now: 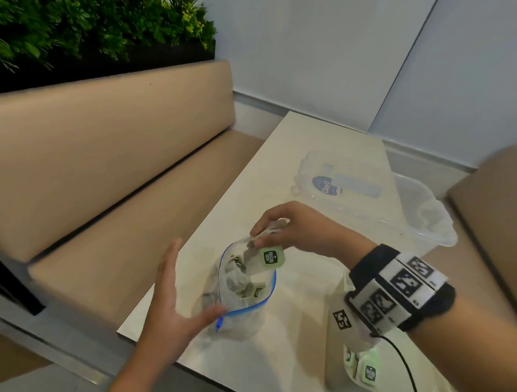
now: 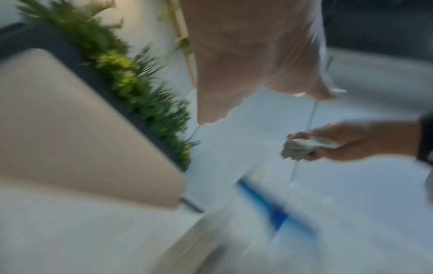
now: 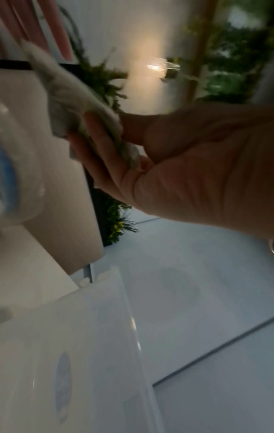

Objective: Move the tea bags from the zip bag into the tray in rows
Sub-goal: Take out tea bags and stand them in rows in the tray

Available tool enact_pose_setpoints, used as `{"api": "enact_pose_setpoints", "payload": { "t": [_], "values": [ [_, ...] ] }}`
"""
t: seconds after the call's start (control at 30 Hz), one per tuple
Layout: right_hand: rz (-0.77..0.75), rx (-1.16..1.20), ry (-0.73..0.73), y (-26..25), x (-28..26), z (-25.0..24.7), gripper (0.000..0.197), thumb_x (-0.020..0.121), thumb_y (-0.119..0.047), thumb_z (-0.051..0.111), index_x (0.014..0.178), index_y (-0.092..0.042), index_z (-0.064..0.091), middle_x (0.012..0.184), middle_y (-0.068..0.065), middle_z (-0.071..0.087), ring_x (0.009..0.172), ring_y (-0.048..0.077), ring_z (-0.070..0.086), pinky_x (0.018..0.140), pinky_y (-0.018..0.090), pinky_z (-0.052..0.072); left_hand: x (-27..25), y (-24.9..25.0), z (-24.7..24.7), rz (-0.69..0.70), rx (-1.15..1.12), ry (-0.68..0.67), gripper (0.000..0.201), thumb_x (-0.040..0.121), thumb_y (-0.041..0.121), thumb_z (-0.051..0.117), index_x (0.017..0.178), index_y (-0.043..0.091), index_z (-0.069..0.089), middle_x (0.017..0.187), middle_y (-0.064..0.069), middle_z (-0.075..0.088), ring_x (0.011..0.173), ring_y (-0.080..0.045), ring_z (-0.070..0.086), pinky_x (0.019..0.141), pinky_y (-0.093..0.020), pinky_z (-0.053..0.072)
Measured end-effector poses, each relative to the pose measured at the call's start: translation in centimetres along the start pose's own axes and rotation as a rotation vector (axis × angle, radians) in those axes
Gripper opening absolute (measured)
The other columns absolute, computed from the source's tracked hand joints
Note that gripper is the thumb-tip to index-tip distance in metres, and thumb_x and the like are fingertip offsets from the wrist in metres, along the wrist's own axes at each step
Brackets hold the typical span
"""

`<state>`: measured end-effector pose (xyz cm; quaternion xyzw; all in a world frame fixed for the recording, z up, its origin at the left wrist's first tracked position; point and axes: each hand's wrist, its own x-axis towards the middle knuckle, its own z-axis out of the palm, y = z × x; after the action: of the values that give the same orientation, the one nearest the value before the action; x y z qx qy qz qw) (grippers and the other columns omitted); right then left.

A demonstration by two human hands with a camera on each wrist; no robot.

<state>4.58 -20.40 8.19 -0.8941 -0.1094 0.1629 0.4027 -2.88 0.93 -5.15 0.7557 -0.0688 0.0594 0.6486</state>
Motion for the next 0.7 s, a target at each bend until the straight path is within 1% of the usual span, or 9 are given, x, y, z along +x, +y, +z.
{"api": "enact_pose_setpoints", "payload": {
  "t": [0.07, 0.13, 0.2, 0.23, 0.3, 0.4, 0.47, 0.57, 0.7],
  "values": [
    [-0.068, 0.233, 0.049, -0.9, -2.3, -1.1, 0.017, 0.078, -0.013, 0.074, 0.093, -0.008, 0.071, 0.094, 0.003, 0.071, 0.079, 0.008, 0.067, 0.065, 0.017, 0.052, 0.8, 4.1, 0.7, -0.002, -0.248, 0.061, 0.085, 0.061, 0.074, 0.064, 0.136, 0.047, 0.034, 0.143, 0.033, 0.037, 0.136, 0.009, 0.028, 0.108, -0.02, 0.023],
    [-0.129, 0.365, 0.107, -1.6, -4.5, -1.8, 0.018, 0.077, -0.01, 0.073, 0.094, -0.006, 0.07, 0.092, 0.003, 0.071, 0.079, 0.009, 0.068, 0.066, 0.019, 0.053, 1.8, 7.2, 2.4, -0.197, -0.558, -0.04, 0.063, 0.076, 0.069, 0.055, 0.129, 0.035, 0.051, 0.136, 0.011, 0.055, 0.127, -0.006, 0.049, 0.105, -0.031, 0.035],
    [-0.164, 0.395, 0.165, -1.5, -6.3, -1.8, 0.018, 0.075, -0.012, 0.074, 0.093, -0.008, 0.071, 0.091, 0.006, 0.071, 0.08, 0.015, 0.068, 0.069, 0.024, 0.055, 2.4, 9.2, 4.7, -0.512, -0.847, -0.271, 0.06, 0.083, 0.06, 0.046, 0.125, 0.02, 0.06, 0.13, -0.012, 0.061, 0.116, -0.027, 0.058, 0.102, -0.044, 0.042],
    [-0.172, 0.367, 0.2, -1.0, -7.1, -1.5, 0.017, 0.075, -0.013, 0.075, 0.091, -0.011, 0.071, 0.093, 0.007, 0.071, 0.082, 0.019, 0.069, 0.072, 0.031, 0.057, 2.4, 10.2, 5.9, -0.636, -0.936, -0.383, 0.062, 0.085, 0.059, 0.042, 0.123, 0.016, 0.063, 0.127, -0.018, 0.061, 0.115, -0.036, 0.058, 0.1, -0.048, 0.044],
    [-0.168, 0.273, 0.305, 0.3, -8.1, -0.7, 0.015, 0.074, -0.017, 0.078, 0.088, -0.019, 0.072, 0.097, 0.004, 0.068, 0.087, 0.021, 0.067, 0.077, 0.041, 0.058, 2.1, 11.1, 8.2, -0.77, -1.092, -0.484, 0.061, 0.088, 0.057, 0.04, 0.118, 0.011, 0.068, 0.123, -0.022, 0.063, 0.113, -0.044, 0.059, 0.093, -0.054, 0.047],
    [-0.157, 0.108, 0.464, 2.7, -9.7, 0.2, 0.017, 0.075, -0.021, 0.078, 0.088, -0.028, 0.072, 0.097, -0.007, 0.062, 0.091, 0.008, 0.063, 0.078, 0.032, 0.056, 1.4, 11.9, 10.9, -0.835, -1.318, -0.456, 0.058, 0.088, 0.047, 0.046, 0.118, 0.001, 0.064, 0.119, -0.025, 0.064, 0.103, -0.039, 0.065, 0.087, -0.059, 0.048],
    [-0.182, 0.007, 0.516, 4.1, -10.8, 0.5, 0.018, 0.079, -0.021, 0.074, 0.095, -0.028, 0.071, 0.101, -0.009, 0.06, 0.095, 0.005, 0.059, 0.077, 0.022, 0.052, 1.1, 11.9, 12.2, -0.859, -1.373, -0.441, 0.053, 0.085, 0.041, 0.05, 0.116, 0.001, 0.061, 0.116, -0.024, 0.065, 0.097, -0.035, 0.068, 0.085, -0.055, 0.053],
    [-0.189, -0.066, 0.5, 5.8, -12.4, 0.7, 0.019, 0.088, -0.026, 0.064, 0.107, -0.027, 0.068, 0.11, -0.008, 0.056, 0.103, 0.004, 0.056, 0.075, 0.01, 0.046, 0.9, 11.5, 13.6, -0.919, -1.351, -0.453, 0.045, 0.085, 0.036, 0.051, 0.114, 0.003, 0.06, 0.111, -0.023, 0.065, 0.097, -0.035, 0.066, 0.071, -0.045, 0.059],
    [-0.201, -0.281, 0.477, 7.2, -14.1, 0.7, 0.03, 0.093, -0.042, 0.047, 0.117, -0.032, 0.064, 0.124, -0.016, 0.056, 0.116, -0.01, 0.036, 0.098, 0.012, 0.031, 1.1, 10.7, 14.7, -0.94, -1.352, -0.472, 0.04, 0.084, 0.029, 0.053, 0.119, 0.01, 0.06, 0.092, -0.014, 0.069, 0.075, -0.028, 0.07, 0.064, -0.041, 0.06]
  ]
}}
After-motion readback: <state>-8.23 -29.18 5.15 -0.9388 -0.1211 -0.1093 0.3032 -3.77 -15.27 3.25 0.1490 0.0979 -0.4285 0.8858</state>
